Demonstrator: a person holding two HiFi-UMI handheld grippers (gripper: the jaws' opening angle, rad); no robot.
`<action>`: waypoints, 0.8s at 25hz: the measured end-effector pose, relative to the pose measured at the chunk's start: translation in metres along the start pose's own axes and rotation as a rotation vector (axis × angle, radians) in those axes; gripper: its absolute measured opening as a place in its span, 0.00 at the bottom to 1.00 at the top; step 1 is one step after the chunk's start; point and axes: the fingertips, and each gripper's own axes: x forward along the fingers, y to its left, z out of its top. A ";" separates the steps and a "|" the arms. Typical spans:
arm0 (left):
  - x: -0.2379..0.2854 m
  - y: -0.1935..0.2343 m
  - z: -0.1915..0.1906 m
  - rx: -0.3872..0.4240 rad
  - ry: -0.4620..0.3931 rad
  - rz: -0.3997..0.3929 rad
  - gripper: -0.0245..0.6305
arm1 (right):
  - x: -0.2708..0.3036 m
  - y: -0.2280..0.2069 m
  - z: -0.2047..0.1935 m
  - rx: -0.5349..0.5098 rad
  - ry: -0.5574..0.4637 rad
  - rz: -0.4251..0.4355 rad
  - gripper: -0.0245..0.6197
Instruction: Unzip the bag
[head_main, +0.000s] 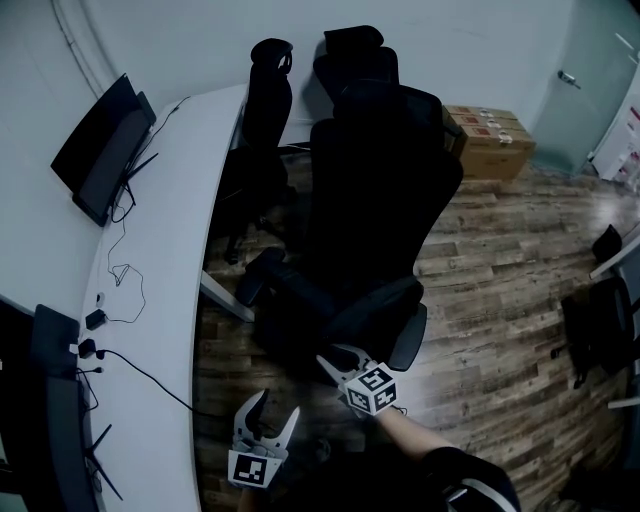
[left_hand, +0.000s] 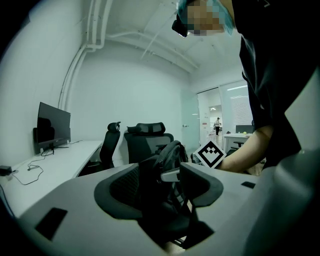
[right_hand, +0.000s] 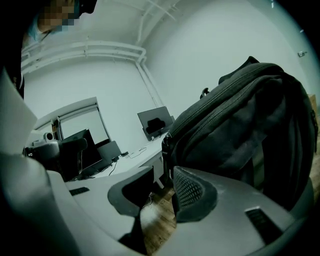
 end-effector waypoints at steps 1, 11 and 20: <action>0.000 0.000 -0.002 -0.003 0.008 0.003 0.42 | 0.002 -0.001 0.001 0.003 -0.002 0.003 0.20; 0.005 -0.001 -0.005 -0.007 0.034 0.016 0.42 | 0.014 -0.002 0.012 -0.011 -0.007 -0.059 0.20; 0.006 0.001 -0.007 -0.005 0.041 0.013 0.42 | 0.014 0.000 0.011 -0.026 0.006 -0.042 0.16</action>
